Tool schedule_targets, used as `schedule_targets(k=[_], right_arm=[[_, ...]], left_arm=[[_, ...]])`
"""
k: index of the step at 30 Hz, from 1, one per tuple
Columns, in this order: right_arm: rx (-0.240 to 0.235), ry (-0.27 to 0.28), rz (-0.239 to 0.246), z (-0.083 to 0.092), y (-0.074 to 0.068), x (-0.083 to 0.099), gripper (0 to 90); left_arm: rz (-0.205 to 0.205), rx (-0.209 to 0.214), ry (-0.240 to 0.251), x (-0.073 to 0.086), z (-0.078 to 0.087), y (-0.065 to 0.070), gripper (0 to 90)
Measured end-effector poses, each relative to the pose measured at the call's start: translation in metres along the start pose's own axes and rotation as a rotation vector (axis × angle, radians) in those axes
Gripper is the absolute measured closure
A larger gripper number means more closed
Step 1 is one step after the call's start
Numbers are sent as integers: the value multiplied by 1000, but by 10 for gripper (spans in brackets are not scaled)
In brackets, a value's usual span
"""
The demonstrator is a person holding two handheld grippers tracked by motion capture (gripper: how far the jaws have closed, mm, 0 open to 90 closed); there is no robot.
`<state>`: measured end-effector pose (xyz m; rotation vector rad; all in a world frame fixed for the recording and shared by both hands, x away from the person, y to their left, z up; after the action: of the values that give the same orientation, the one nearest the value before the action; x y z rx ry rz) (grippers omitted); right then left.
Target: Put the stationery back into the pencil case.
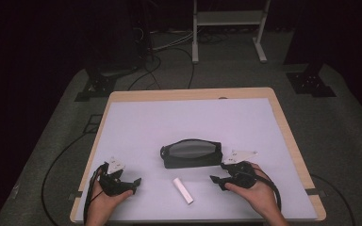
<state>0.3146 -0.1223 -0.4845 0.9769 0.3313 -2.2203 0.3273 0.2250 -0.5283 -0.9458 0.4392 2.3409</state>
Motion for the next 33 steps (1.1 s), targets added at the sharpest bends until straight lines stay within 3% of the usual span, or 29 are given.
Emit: schedule_targets(k=[21, 33], right_arm=[[-98, -1, 54, -20, -45, -26, 398], [-150, -28, 102, -35, -74, -27, 416]], left_arm=[[1, 0, 0, 0, 0, 0, 31], [1, 0, 0, 0, 0, 0, 31]])
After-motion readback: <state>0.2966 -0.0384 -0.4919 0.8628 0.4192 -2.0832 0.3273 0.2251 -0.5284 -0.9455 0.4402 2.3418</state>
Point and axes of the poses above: each handheld gripper's, and its own axes: z roughly backward along the jaws, x roughly out of its underside, y roughly to its right, the point moved 7 cm from there along -z, roughly forward along the jaws, and after that the axes turned 9 degrees about x, right-handed, at the moved point
